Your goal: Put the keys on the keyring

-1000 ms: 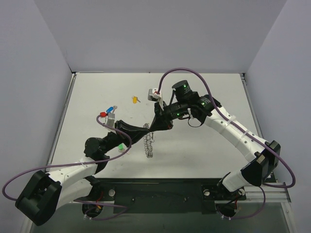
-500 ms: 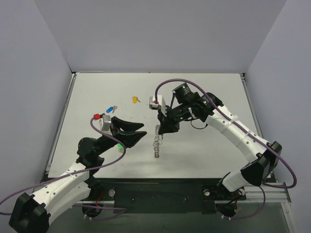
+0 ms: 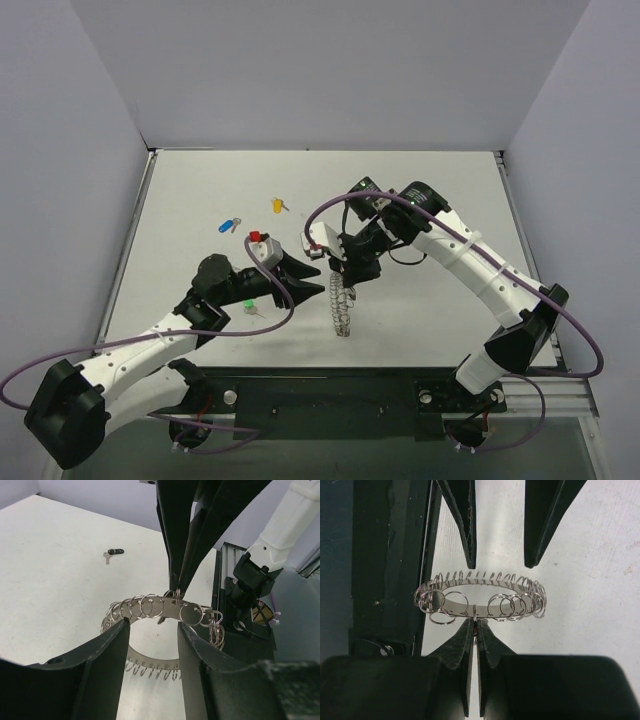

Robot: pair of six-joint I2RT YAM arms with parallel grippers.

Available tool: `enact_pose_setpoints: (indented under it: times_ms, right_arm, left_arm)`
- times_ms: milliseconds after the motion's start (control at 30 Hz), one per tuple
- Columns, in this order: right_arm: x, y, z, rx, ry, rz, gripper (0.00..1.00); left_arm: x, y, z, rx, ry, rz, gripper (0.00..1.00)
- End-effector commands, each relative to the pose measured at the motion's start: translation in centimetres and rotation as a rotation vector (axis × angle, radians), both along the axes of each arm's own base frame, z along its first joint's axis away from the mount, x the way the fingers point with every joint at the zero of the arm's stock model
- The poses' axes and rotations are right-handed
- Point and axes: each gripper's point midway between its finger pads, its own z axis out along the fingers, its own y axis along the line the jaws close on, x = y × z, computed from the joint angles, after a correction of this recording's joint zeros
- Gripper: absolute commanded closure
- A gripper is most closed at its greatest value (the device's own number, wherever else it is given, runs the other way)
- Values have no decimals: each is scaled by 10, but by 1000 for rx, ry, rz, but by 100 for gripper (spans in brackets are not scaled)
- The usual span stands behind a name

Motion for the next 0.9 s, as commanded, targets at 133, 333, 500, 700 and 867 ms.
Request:
enact_pose_setpoints:
  times_ms: [133, 333, 500, 700, 867]
  right_arm:
    - [-7, -7, 3, -31, 6, 46, 100]
    - [-5, -5, 3, -26, 14, 29, 100]
    - [-4, -2, 4, -17, 18, 20, 100]
    - [-4, -1, 5, -9, 21, 13, 100]
    - [-4, 1, 6, -4, 23, 8, 100]
  left_arm:
    - [-13, -28, 46, -128, -197, -133, 55]
    - [-20, -39, 47, -150, -173, -165, 57]
    - [-16, -44, 40, -129, -152, -145, 60]
    - [-13, -47, 34, -94, -155, -130, 62]
    - [-13, -50, 29, -76, -151, -133, 62]
